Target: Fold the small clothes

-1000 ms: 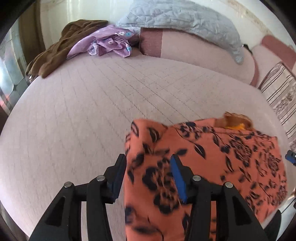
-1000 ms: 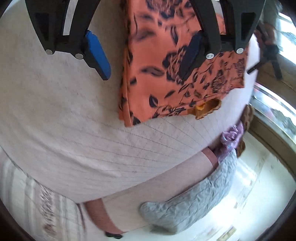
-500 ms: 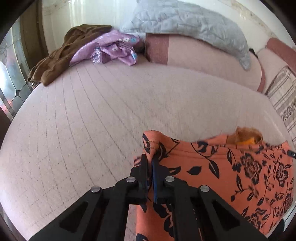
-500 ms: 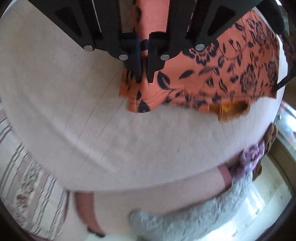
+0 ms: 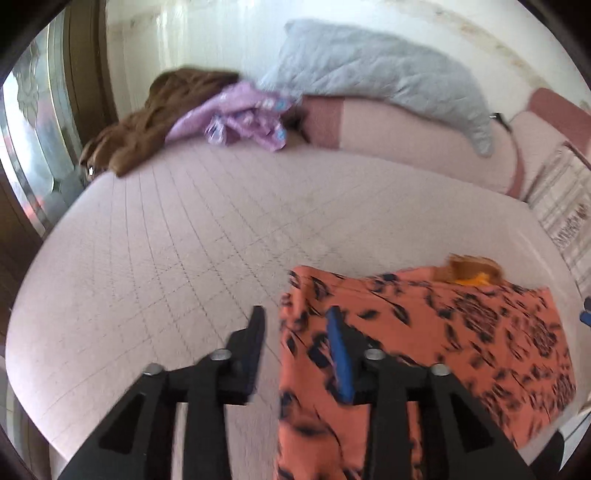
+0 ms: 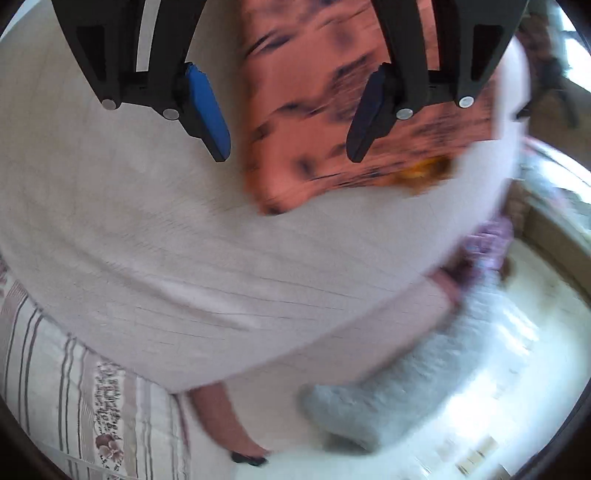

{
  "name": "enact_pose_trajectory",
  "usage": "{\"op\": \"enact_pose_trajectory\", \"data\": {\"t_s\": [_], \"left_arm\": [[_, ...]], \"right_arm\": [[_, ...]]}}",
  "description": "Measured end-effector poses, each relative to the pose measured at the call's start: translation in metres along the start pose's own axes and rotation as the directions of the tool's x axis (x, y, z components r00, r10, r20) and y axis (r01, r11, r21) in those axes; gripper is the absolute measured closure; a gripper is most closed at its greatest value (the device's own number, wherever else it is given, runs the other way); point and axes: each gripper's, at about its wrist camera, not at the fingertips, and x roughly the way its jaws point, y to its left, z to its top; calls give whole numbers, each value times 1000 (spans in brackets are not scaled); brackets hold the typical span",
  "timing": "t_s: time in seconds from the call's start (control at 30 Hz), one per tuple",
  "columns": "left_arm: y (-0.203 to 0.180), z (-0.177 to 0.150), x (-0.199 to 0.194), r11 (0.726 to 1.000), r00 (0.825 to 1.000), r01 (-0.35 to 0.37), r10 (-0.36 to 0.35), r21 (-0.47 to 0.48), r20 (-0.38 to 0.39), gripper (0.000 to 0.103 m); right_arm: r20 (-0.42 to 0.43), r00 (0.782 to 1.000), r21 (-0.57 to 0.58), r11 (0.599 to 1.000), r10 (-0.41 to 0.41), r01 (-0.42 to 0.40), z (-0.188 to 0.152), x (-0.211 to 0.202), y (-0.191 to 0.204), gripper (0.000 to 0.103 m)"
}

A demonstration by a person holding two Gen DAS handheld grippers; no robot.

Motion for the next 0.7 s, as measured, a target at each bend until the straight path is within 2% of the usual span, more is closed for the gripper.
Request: {"op": "enact_pose_trajectory", "data": {"t_s": [0.03, 0.1, 0.13, 0.17, 0.2, 0.23, 0.27, 0.3, 0.33, 0.37, 0.4, 0.47, 0.53, 0.7], "left_arm": [[-6, -8, -10, 1000, 1000, 3, -3, 11, 12, 51], [-17, -27, -25, 999, 999, 29, -30, 32, 31, 43], [-22, -30, -26, 998, 999, 44, -45, 44, 30, 41], [-28, -40, -27, 997, 998, 55, -57, 53, 26, 40], [-34, -50, -21, 996, 998, 61, -61, 58, 3, 39], [-37, -58, -14, 996, 998, 59, -58, 61, -27, 39], [-40, -67, 4, 996, 996, 41, -35, 76, -86, 39], [-40, -74, 21, 996, 988, 2, 12, 91, -151, 39], [-38, -80, 29, 995, 983, -23, 40, 95, -180, 39], [-36, -80, 21, 997, 990, -23, 34, 79, -134, 39], [-36, -77, 14, 997, 992, -32, 40, 67, -120, 39], [-38, -69, 1, 999, 996, -6, 11, 52, -90, 39], [-45, -66, -13, 999, 998, 13, -10, 40, -56, 39], [-74, -71, -21, 992, 991, 128, -128, -3, -39, 38]], "right_arm": [[-17, 995, 2, 996, 94, -94, -11, -11, 12, 33], [-57, 975, 20, 976, 216, -215, -31, -19, 26, 32], [-96, 948, 54, 953, 303, -299, -48, -16, 32, 32], [-123, 929, 87, 936, 349, -340, -62, -11, 33, 32], [-142, 918, 117, 927, 371, -357, -75, -3, 32, 32], [-151, 919, 137, 929, 363, -344, -86, 3, 27, 32], [-157, 936, 162, 943, 316, -292, -96, 11, 18, 34], [-156, 960, 207, 958, 231, -197, -106, 18, 1, 44], [-108, 963, 311, 928, 248, -204, -115, 17, -21, 63], [-55, 964, 388, 895, 261, -221, -120, 7, -35, 62], [-18, 969, 403, 888, 248, -220, -122, -7, -38, 56], [34, 977, 387, 899, 208, -205, -125, -34, -37, 19], [62, 975, 402, 889, 213, -219, -142, -56, -35, 15], [-13, 961, 477, 846, 276, -237, -173, -39, -36, 15]]}}
